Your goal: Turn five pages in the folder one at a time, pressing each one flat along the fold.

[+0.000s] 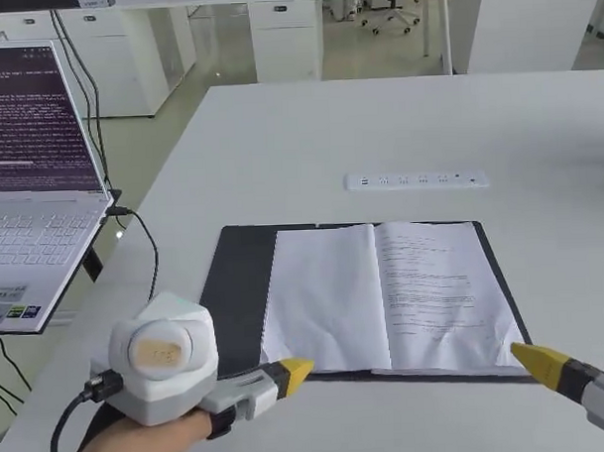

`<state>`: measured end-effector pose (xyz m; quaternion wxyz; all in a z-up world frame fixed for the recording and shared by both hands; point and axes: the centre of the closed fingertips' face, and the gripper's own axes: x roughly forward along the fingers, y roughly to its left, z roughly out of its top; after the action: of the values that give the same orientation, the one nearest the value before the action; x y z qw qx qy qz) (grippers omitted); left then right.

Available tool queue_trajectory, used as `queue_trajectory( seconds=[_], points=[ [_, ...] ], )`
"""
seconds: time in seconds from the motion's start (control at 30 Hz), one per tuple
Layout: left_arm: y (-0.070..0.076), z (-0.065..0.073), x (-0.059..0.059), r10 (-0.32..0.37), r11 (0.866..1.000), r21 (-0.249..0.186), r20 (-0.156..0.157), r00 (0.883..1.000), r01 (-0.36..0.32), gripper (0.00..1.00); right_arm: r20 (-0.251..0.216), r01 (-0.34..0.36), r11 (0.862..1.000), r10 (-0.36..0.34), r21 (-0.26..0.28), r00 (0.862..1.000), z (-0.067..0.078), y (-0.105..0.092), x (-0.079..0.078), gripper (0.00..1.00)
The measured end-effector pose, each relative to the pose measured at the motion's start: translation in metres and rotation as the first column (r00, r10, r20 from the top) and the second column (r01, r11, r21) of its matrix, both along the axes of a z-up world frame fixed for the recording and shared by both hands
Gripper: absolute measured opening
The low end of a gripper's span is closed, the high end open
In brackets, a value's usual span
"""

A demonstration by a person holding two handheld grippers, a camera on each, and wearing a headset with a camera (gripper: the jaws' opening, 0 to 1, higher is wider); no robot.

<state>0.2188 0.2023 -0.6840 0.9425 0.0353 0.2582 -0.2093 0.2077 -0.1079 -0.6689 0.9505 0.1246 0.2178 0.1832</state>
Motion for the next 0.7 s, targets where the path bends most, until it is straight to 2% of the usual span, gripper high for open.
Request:
queue_trajectory(
  seconds=[0.07, 0.17, 0.27, 0.43, 0.47, 0.7],
  points=[
    [0.001, 0.0, 0.0, 0.002, 1.0, 0.001, 0.001, 1.0, -0.002, 0.85, -0.004, 0.0, 1.0, 0.0, 0.003, 1.0, -0.001, 0.0, 0.002, 0.86],
    [0.001, -0.002, 0.0, 0.006, 1.0, 0.002, -0.005, 1.0, -0.006, 0.85, -0.016, -0.016, 1.0, 0.016, -0.019, 1.0, -0.008, 0.004, 0.003, 0.86],
    [-0.002, -0.008, -0.001, 0.003, 1.0, 0.009, -0.024, 1.0, -0.003, 0.84, -0.028, -0.028, 0.999, 0.027, -0.026, 0.999, -0.013, 0.007, 0.004, 0.85],
    [-0.005, -0.014, 0.001, 0.003, 1.0, 0.018, -0.034, 0.999, -0.002, 0.83, -0.041, -0.047, 0.998, 0.046, -0.034, 0.998, -0.022, 0.012, 0.007, 0.85],
    [-0.006, -0.015, 0.001, 0.002, 1.0, 0.021, -0.033, 0.999, -0.001, 0.83, -0.05, -0.051, 0.998, 0.049, -0.038, 0.998, -0.027, 0.012, 0.009, 0.85],
    [-0.016, -0.025, 0.006, -0.01, 0.999, 0.033, -0.048, 0.999, 0.011, 0.83, -0.06, -0.067, 0.997, 0.065, -0.034, 0.996, -0.036, 0.015, 0.015, 0.83]
  ],
)
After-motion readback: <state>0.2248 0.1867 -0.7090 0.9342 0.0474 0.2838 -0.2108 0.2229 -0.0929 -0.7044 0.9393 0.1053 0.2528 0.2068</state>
